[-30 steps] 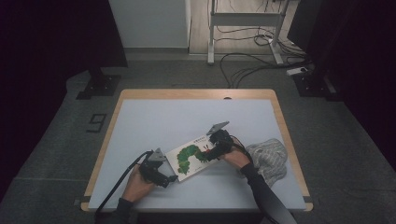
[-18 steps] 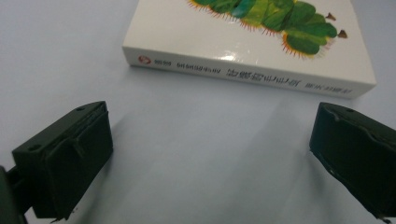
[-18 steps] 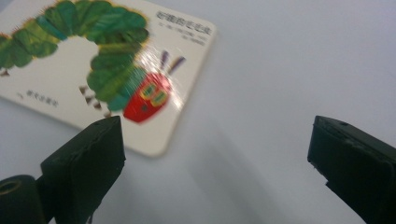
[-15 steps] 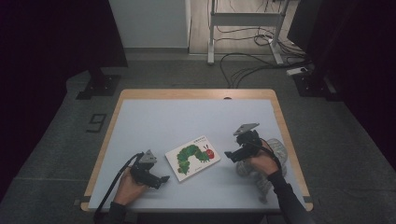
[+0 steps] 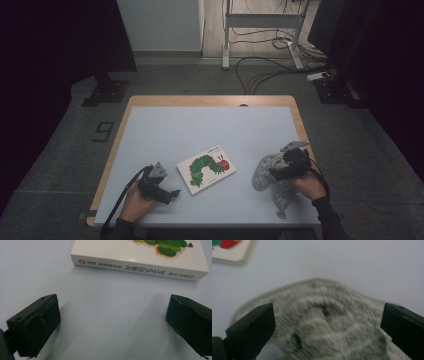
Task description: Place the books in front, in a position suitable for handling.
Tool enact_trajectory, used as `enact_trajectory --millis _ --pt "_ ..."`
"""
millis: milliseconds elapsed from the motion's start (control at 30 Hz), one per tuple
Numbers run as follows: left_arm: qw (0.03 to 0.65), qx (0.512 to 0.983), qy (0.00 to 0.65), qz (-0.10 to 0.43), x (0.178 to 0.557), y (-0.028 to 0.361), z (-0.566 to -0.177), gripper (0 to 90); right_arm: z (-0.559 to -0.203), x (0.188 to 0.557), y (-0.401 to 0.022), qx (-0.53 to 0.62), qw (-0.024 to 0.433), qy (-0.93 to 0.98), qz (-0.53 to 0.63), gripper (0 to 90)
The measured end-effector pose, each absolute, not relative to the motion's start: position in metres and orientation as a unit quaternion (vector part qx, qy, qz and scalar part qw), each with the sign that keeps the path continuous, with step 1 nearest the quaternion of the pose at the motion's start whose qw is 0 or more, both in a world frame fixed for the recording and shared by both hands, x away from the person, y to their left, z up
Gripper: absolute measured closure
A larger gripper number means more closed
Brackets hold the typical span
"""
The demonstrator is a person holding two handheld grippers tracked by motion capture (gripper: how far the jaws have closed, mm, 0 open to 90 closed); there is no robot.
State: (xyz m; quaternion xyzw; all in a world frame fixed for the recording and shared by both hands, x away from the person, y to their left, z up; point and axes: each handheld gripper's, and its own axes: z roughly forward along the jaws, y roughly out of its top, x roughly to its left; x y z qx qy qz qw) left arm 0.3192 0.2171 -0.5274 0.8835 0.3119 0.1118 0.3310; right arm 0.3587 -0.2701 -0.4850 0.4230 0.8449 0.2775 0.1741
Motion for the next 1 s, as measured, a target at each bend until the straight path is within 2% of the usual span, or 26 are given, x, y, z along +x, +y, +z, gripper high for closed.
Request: enact_trajectory --millis 100,267,367,467,667,1000 --pt "0.331 0.882 0.316 0.112 0.318 0.221 -0.527 0.0 -0.498 0.359 -0.276 0.432 0.165 0.841 0.280 4.0" --pt "0.331 0.879 0.322 0.115 0.316 0.224 -0.528 0.0 -0.517 0.360 -0.278 0.442 0.147 0.833 0.298 17.1" --pt "0.331 0.879 0.322 0.116 0.316 0.224 -0.528 0.0 -0.513 0.356 -0.279 0.432 0.142 0.835 0.310 46.2" --pt "0.331 0.879 0.322 0.117 0.316 0.224 -0.528 0.0 -0.511 0.352 -0.276 0.427 0.138 0.837 0.312 57.5" --pt "0.331 0.879 0.322 0.116 0.316 0.224 -0.528 0.0 -0.500 0.352 -0.274 0.424 0.144 0.840 0.307 59.5" --pt "0.331 0.879 0.322 0.116 0.316 0.224 -0.528 0.0 -0.455 0.353 -0.261 0.392 0.162 0.832 0.358 59.4"
